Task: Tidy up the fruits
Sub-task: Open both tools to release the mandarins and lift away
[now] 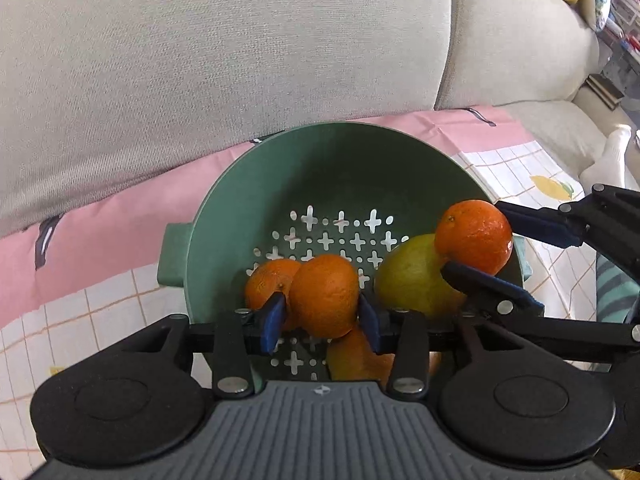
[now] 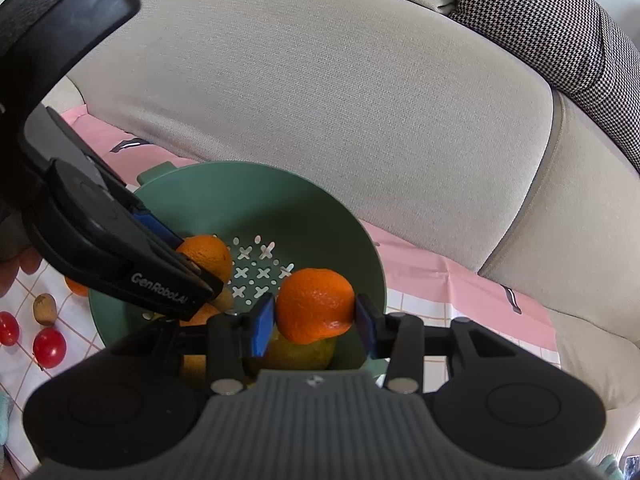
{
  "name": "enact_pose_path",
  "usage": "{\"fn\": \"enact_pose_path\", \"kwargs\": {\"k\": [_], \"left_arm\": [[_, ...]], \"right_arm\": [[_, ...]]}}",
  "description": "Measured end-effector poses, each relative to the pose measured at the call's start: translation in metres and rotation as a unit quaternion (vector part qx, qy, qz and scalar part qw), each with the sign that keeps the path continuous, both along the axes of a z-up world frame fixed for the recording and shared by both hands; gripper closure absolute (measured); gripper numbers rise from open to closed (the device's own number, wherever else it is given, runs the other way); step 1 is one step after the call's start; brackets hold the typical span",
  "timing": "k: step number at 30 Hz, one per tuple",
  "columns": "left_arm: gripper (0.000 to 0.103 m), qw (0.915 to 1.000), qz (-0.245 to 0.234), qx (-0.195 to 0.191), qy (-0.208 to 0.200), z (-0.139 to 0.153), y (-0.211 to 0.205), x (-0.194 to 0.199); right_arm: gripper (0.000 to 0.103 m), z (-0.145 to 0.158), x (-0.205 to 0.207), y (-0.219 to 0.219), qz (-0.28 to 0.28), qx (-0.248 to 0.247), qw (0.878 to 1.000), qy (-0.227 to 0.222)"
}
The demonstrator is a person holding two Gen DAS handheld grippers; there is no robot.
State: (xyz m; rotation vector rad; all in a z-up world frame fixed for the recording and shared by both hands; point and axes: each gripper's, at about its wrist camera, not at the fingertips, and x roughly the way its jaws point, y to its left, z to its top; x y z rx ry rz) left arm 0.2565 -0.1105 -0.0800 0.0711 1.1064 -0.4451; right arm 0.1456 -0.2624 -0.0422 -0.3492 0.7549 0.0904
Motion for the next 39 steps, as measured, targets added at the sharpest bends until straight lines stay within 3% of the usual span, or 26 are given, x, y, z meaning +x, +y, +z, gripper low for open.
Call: {"fn": "enact_pose_path", "kwargs": {"k": [8, 16, 20, 28, 39], "left_arm": [[0.044, 0.999, 0.016, -0.028, -0.032, 0.022, 0.017, -0.012], [0.044, 0.9955, 0.059, -0.012, -0.073, 0.047, 0.052, -0.035], [0.042, 0.9932, 0.079, 0.015, -0.084, 0.052, 0.069, -0.044], [0.04, 0.9909, 0.119, 0.026, -0.057, 0.045, 0.108, -0.057], [0.04, 0.9885, 0.146, 0.023, -0.029, 0.029, 0.13, -0.071]], "right_arm": [[0.062, 0.003, 0.002, 0.0, -0.005, 0.006, 1.0, -0.001], [0.062, 0.003, 0.018, 0.003, -0.023, 0.032, 0.999, 0.002], [0.062, -0.001, 0.03, 0.01, -0.029, 0.027, 0.999, 0.004], [0.062, -0.012, 0.043, 0.021, -0.036, 0.024, 0.999, 0.017], [0.062, -0.017, 0.05, 0.026, -0.042, 0.016, 0.999, 0.025]]}}
